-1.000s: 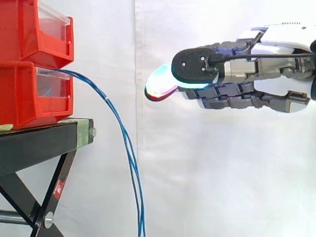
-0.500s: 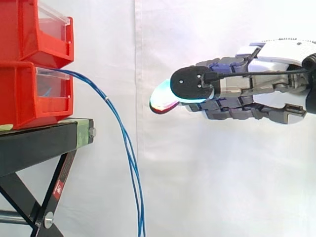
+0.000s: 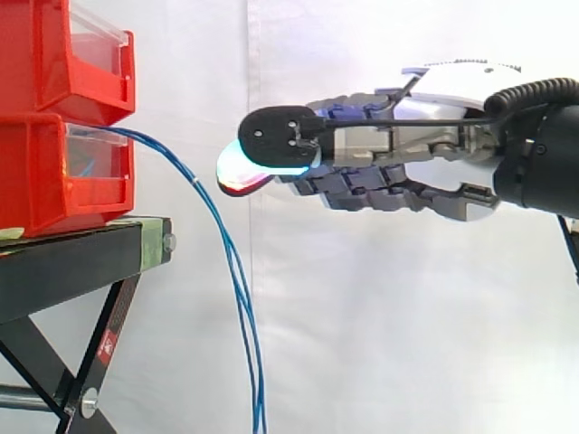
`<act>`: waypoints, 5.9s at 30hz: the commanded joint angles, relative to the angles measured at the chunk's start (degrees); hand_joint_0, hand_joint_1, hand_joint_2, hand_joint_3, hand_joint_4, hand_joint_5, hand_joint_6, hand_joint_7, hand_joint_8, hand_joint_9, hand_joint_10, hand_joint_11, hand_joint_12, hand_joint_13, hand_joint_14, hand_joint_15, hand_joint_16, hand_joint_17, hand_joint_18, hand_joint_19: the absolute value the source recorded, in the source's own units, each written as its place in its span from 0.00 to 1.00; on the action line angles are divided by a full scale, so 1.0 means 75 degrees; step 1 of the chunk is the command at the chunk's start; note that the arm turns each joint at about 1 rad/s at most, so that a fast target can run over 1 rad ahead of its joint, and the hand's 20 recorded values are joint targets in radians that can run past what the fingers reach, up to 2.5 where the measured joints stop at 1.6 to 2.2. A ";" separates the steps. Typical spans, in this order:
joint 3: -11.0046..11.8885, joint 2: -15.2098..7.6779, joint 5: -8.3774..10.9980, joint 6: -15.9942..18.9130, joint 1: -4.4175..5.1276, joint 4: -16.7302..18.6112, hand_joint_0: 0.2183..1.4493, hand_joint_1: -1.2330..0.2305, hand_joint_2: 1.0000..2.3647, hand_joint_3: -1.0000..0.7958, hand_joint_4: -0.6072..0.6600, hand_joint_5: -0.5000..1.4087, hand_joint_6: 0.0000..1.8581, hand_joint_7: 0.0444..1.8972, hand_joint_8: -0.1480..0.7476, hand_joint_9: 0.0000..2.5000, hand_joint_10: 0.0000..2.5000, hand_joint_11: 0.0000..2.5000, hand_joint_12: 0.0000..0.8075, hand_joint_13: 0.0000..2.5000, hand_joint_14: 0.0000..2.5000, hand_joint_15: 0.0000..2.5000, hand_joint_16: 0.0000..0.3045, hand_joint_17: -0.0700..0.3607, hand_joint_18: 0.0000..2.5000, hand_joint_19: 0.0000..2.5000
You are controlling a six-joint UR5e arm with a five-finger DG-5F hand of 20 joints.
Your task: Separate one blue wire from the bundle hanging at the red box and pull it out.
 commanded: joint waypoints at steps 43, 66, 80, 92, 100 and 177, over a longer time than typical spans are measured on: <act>0.0639 -0.0762 -0.0038 0.0473 0.0400 -0.0096 0.28 0.36 0.00 0.28 0.70 0.17 0.27 0.45 0.45 0.17 0.00 0.00 0.43 0.13 0.00 0.05 0.19 0.46 0.10 0.06; 0.0826 -0.0762 -0.0027 0.0789 0.0400 -0.0178 0.31 0.34 0.00 0.28 0.69 0.20 0.27 0.62 0.46 0.25 0.00 0.05 0.41 0.22 0.00 0.11 0.16 0.42 0.19 0.14; 0.0815 -0.0751 -0.0027 0.0883 0.0412 -0.0236 0.31 0.36 0.00 0.29 0.68 0.22 0.27 0.65 0.46 0.28 0.00 0.06 0.40 0.25 0.01 0.13 0.15 0.41 0.22 0.16; 0.0826 -0.0751 -0.0038 0.0989 0.0447 -0.0236 0.32 0.36 0.00 0.32 0.64 0.22 0.27 0.73 0.46 0.30 0.00 0.08 0.40 0.27 0.01 0.14 0.15 0.40 0.24 0.18; 0.0815 -0.0762 -0.0038 0.1071 0.0471 -0.0283 0.31 0.38 0.00 0.32 0.65 0.22 0.27 0.71 0.46 0.31 0.00 0.08 0.41 0.27 0.01 0.14 0.15 0.40 0.24 0.18; 0.0815 -0.0751 -0.0027 0.1188 0.0482 -0.0377 0.36 0.39 0.02 0.42 0.69 0.22 0.27 0.69 0.46 0.35 0.00 0.15 0.40 0.28 0.01 0.15 0.15 0.40 0.24 0.18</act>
